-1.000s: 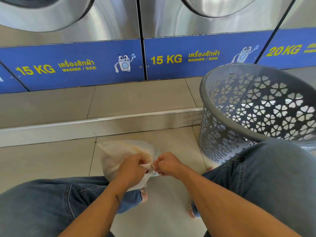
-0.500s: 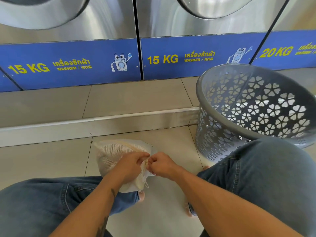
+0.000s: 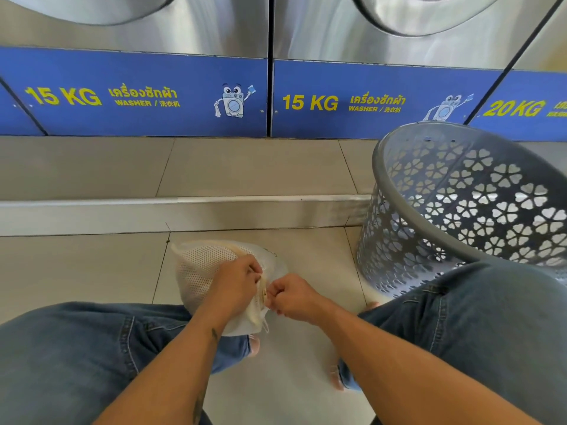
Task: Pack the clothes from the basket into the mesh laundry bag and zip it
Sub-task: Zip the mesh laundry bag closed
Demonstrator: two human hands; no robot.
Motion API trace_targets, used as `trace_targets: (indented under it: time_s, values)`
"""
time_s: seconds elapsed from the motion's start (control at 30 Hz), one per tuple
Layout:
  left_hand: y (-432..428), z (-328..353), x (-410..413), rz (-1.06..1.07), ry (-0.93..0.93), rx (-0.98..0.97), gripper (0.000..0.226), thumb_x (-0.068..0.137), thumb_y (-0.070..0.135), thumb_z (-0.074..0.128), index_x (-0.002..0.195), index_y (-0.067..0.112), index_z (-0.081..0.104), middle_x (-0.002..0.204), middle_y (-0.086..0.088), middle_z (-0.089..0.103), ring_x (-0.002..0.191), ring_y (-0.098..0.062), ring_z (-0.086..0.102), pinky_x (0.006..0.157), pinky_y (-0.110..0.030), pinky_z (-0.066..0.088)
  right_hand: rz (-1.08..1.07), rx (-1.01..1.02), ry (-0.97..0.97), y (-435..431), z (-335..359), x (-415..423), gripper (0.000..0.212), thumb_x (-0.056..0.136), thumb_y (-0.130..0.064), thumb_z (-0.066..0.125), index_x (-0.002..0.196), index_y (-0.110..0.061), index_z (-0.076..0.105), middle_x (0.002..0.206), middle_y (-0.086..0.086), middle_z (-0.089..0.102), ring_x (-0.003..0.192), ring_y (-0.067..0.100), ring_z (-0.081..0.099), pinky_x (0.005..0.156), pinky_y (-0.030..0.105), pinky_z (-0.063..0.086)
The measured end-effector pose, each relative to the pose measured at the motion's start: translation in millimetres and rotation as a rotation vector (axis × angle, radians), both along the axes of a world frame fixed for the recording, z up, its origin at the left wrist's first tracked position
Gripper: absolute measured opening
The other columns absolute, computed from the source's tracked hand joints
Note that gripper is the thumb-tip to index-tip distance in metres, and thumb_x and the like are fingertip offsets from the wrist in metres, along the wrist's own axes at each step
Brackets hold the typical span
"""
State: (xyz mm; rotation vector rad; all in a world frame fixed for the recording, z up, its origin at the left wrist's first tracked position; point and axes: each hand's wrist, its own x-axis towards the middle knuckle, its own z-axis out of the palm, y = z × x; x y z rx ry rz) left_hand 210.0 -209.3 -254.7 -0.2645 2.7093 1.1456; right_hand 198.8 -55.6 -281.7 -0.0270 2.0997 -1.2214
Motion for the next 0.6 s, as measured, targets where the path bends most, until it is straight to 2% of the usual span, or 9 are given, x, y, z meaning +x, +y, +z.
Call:
trace_targets:
  time_s: [0.13, 0.27, 0.4, 0.5, 0.6]
  values:
    - [-5, 3, -4, 0.017, -0.049, 0.092, 0.018, 0.091, 0.010, 0.057, 0.085, 0.023, 0.069, 0.083, 0.004, 0.069, 0.079, -0.012, 0.063, 0.068, -0.027, 0.050, -0.096, -0.045, 0.000, -2, -11, 6, 0.007, 0.082, 0.000, 0.064, 0.080, 0.004, 0.068, 0.074, 0.009, 0.058, 0.072, 0.021, 0.052, 0.065, 0.035, 0.044]
    - [-4, 2, -4, -0.008, -0.074, 0.099, 0.020, 0.090, 0.010, 0.058, 0.082, 0.025, 0.069, 0.080, 0.004, 0.069, 0.076, -0.014, 0.064, 0.064, -0.026, 0.051, -0.088, -0.019, 0.032, -4, -16, 8, 0.020, 0.081, -0.003, 0.070, 0.064, -0.013, 0.067, 0.063, -0.001, 0.059, 0.064, 0.014, 0.053, 0.063, 0.030, 0.046]
    - [-4, -2, -3, -0.010, -0.065, 0.083, 0.021, 0.088, 0.009, 0.059, 0.078, 0.025, 0.069, 0.078, 0.005, 0.070, 0.076, -0.013, 0.065, 0.069, -0.030, 0.056, -0.035, 0.052, 0.117, -6, -21, 12, 0.011, 0.082, -0.003, 0.064, 0.071, -0.003, 0.066, 0.068, 0.001, 0.060, 0.066, 0.014, 0.053, 0.061, 0.029, 0.046]
    - [-4, -2, -1, -0.005, -0.053, 0.087, 0.023, 0.088, 0.008, 0.057, 0.077, 0.023, 0.068, 0.079, 0.004, 0.069, 0.078, -0.013, 0.065, 0.071, -0.031, 0.055, 0.020, 0.067, 0.146, -5, -21, 14, 0.018, 0.084, -0.005, 0.063, 0.068, -0.014, 0.065, 0.068, -0.002, 0.059, 0.065, 0.012, 0.051, 0.059, 0.025, 0.045]
    - [-5, -3, 3, 0.042, -0.024, 0.102, 0.023, 0.089, 0.005, 0.054, 0.077, 0.020, 0.067, 0.080, 0.003, 0.069, 0.080, -0.015, 0.064, 0.070, -0.026, 0.050, 0.021, 0.050, 0.158, -6, -23, 15, 0.013, 0.083, -0.008, 0.063, 0.071, -0.011, 0.067, 0.069, -0.002, 0.059, 0.065, 0.012, 0.051, 0.059, 0.025, 0.044]
